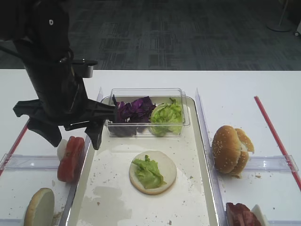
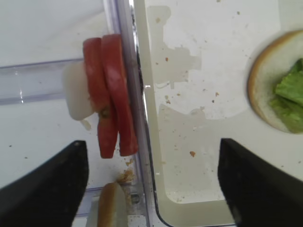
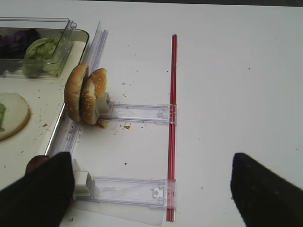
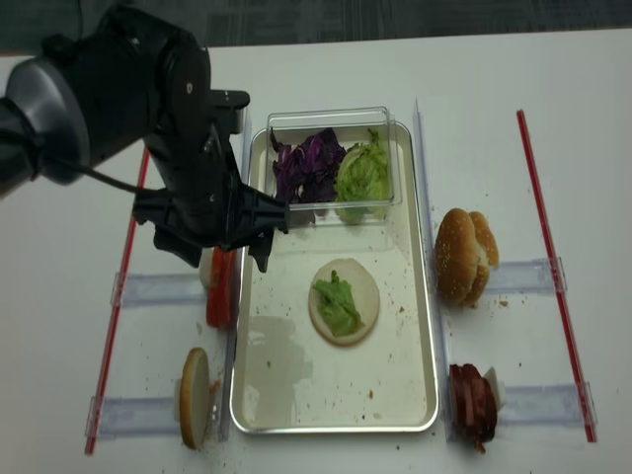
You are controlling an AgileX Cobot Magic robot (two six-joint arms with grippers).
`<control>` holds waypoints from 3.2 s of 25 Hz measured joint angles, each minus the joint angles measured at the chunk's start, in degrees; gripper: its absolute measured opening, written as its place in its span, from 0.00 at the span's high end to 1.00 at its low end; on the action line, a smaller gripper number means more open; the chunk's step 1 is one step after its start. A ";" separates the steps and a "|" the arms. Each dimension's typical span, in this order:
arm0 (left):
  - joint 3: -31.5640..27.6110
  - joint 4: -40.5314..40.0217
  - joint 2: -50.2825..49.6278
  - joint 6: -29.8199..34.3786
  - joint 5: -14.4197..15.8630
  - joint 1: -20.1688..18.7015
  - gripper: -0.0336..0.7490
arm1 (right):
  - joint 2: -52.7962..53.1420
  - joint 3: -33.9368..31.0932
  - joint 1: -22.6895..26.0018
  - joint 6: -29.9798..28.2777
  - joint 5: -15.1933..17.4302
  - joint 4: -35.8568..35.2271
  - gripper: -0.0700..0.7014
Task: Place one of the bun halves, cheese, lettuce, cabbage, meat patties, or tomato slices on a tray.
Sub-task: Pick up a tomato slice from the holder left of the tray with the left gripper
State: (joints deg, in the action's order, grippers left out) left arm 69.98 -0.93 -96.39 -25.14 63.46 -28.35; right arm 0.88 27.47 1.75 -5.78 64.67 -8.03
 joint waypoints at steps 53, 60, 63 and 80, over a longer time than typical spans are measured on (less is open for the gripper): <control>0.36 -3.86 -9.05 2.21 -2.03 0.57 0.93 | 0.00 0.00 0.00 0.00 0.00 0.00 0.03; 0.36 -3.86 -9.05 2.53 -2.03 0.57 0.94 | 0.00 0.00 0.00 0.00 0.00 0.00 0.03; 0.36 -3.86 -7.36 2.76 -2.03 0.57 0.94 | 0.00 0.00 0.00 0.00 0.00 0.00 0.03; 0.36 5.39 -0.48 11.52 -1.01 0.57 0.94 | 0.00 0.00 0.00 0.00 0.00 0.00 0.03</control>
State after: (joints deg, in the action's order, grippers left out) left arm 70.34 4.46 -96.87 -13.62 62.44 -27.78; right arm 0.88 27.47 1.75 -5.78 64.67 -8.03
